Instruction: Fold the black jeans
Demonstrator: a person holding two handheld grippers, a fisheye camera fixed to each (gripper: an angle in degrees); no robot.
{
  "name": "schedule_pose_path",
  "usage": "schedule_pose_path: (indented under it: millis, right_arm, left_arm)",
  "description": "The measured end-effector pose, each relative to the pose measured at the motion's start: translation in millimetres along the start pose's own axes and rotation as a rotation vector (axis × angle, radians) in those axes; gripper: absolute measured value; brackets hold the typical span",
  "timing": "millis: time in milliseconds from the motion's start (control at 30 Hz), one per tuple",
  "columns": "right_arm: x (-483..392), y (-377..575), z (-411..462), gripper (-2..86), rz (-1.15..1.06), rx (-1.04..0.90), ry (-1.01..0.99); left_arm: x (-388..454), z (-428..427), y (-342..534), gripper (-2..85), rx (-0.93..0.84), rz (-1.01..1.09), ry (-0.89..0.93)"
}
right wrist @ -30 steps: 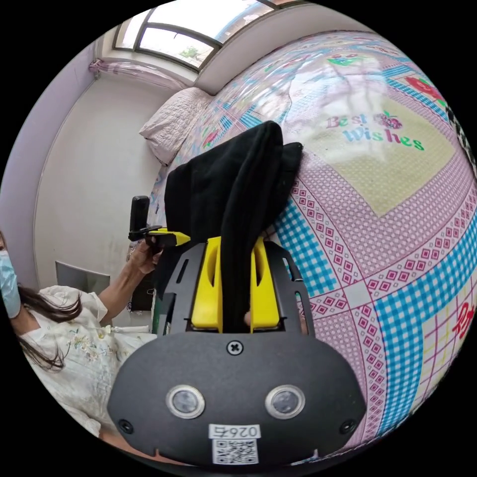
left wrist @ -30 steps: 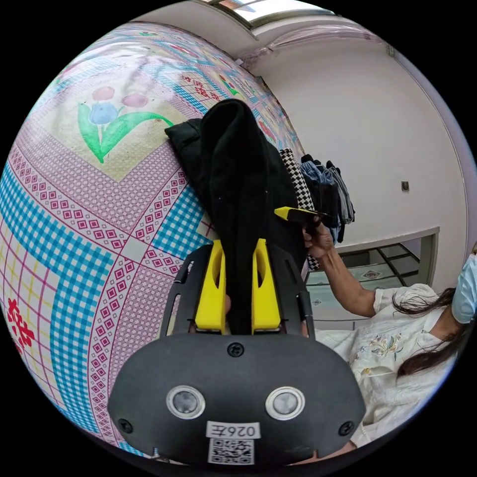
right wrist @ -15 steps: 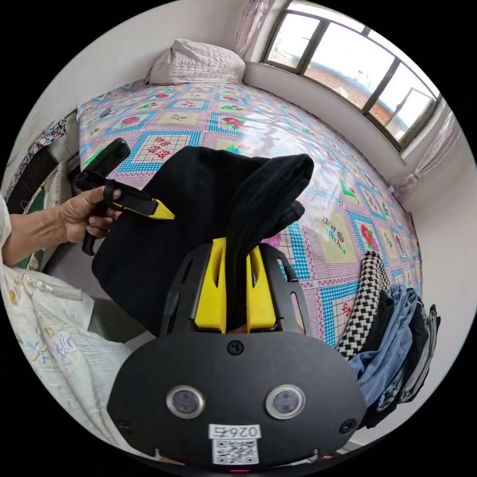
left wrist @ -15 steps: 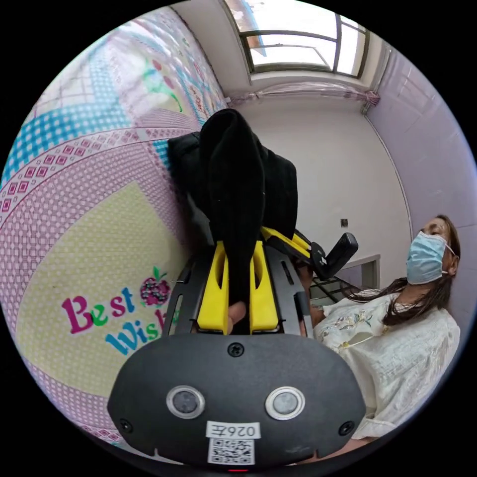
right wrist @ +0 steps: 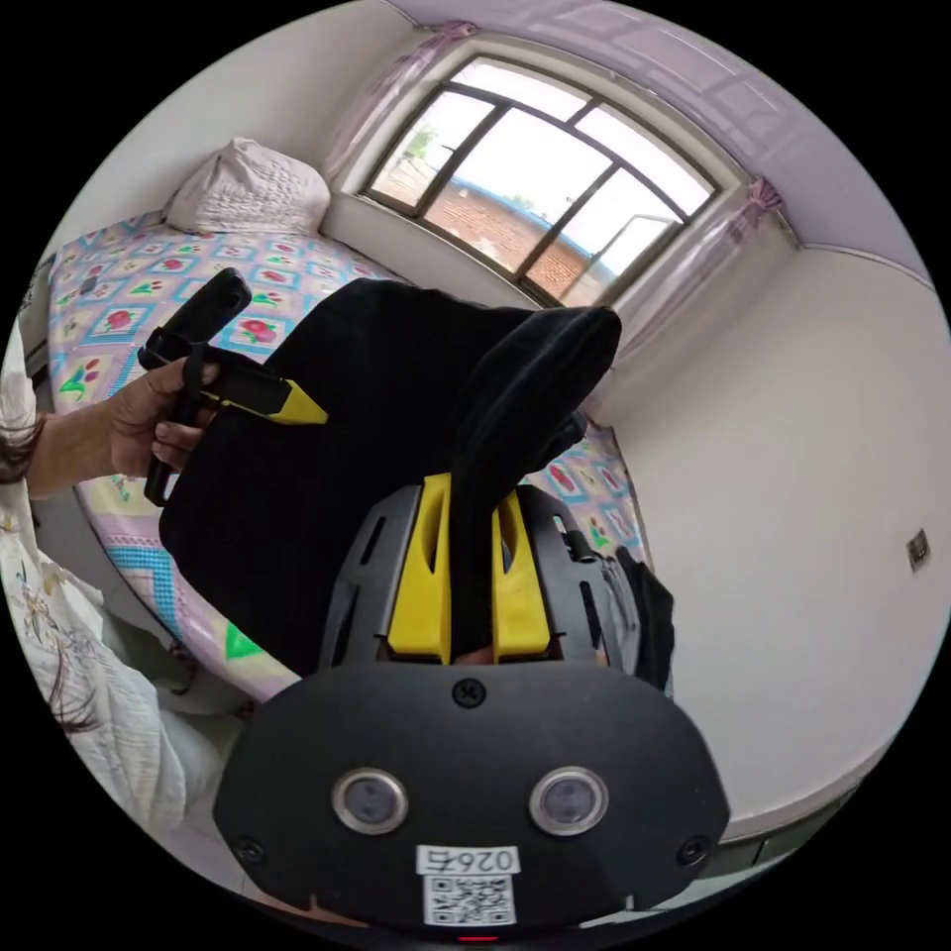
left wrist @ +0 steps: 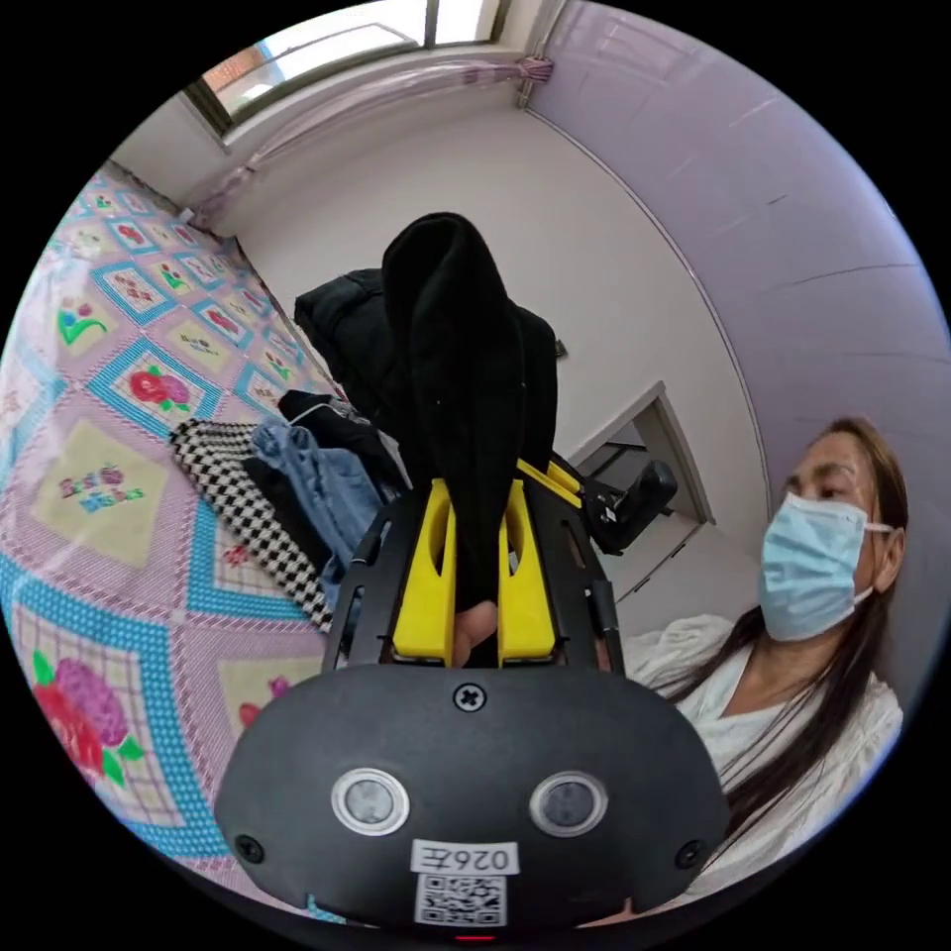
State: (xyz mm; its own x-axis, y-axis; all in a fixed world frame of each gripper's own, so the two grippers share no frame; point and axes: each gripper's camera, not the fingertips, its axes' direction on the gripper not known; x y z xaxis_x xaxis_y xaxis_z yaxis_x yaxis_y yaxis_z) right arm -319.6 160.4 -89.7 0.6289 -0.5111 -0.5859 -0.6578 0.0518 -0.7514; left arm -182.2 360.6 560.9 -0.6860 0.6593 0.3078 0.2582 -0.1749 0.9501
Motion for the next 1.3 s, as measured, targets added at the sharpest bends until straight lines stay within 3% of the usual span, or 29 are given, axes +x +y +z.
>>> schedule_pose_path:
  millis: [167,200,267,333,400,600,667,767,833,933,1067,1233,1300]
  right_arm:
    - [108,63,74,2.9,0.110,-0.205,-0.064]
    - [118,76,94,3.3,0.137,-0.239,-0.101]
    - [138,133,199,5.8,0.269,-0.469,-0.265]
    - [121,182,274,6.5,0.272,-0.717,-0.348]
    - [113,203,273,5.3,0.324,-0.613,-0.356]
    - [103,214,179,2.5,0.463,-0.280,-0.116]
    - [86,204,141,1.9,0.497,-0.042,-0.119]
    - [57,194,144,0.1,0.503,0.101,-0.140]
    - [38,196,176,-0.7,0.514,0.073,-0.189]
    - [9,198,239,-0.9,0.430,-0.115,-0.287]
    - [25,184,221,-0.9,0.427,-0.152,-0.252]
    - [41,185,173,-0.9,0.493,0.174,-0.357]
    - [21,173,212,-0.9,0.355,0.011,-0.419]
  left_arm:
    - [-56,133,-21,7.4,-0.128,-0.131,-0.059]
    - [-85,163,-15,7.6,-0.194,-0.189,-0.155]
    - [-130,193,5,7.9,-0.285,-0.355,-0.282]
    - [-152,190,33,7.8,-0.142,-0.433,-0.135]
    - [-153,184,46,7.0,-0.087,-0.452,-0.080]
    - [-114,124,82,-0.4,0.111,-0.387,-0.236]
    - [-96,120,90,-0.8,0.121,-0.333,-0.287]
    - [-72,140,101,-0.9,0.037,-0.254,-0.345]
    - [-65,164,117,-1.0,-0.049,-0.230,-0.399]
    - [-67,186,144,-1.0,-0.132,-0.280,-0.389]
    - [-60,186,180,-1.0,-0.155,-0.331,-0.442]
    - [-43,181,237,-1.0,-0.114,-0.417,-0.525]
    - [-34,188,253,-1.0,-0.111,-0.426,-0.529]
